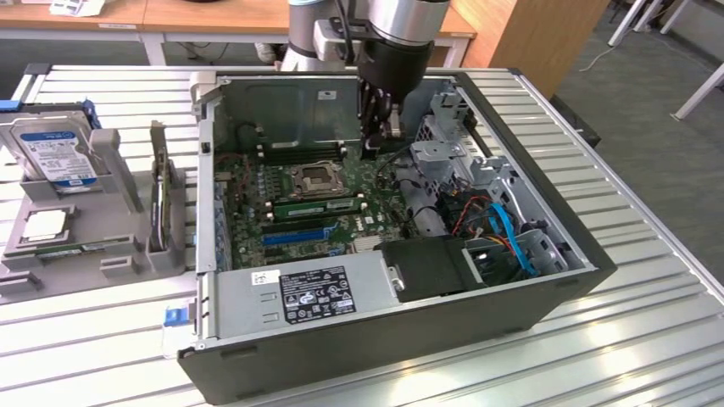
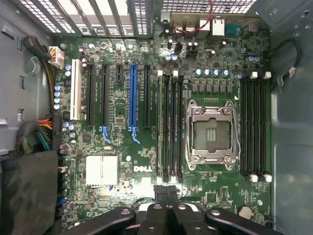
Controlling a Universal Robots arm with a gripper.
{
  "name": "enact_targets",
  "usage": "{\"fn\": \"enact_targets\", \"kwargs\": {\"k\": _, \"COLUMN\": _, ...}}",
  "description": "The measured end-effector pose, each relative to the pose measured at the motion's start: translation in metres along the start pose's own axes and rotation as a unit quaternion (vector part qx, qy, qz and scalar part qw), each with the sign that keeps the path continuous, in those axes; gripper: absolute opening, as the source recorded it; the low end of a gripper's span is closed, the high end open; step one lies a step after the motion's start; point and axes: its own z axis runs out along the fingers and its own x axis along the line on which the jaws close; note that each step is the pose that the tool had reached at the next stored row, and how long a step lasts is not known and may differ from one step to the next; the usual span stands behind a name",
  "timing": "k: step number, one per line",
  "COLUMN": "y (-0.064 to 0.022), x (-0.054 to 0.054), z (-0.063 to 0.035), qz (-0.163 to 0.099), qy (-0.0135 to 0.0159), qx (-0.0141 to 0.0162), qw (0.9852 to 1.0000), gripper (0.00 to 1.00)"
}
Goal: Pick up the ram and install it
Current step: 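Press down the ram until it locks into place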
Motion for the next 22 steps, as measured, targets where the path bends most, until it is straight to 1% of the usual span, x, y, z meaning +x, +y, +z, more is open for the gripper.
{"fn": "enact_targets", "kwargs": {"k": 22, "y": -0.0010, "x": 0.000, "z": 0.0217, "qz": 0.000, "qy": 0.0000, "qx": 0.0000, "qw": 1.0000, "gripper": 0.10}}
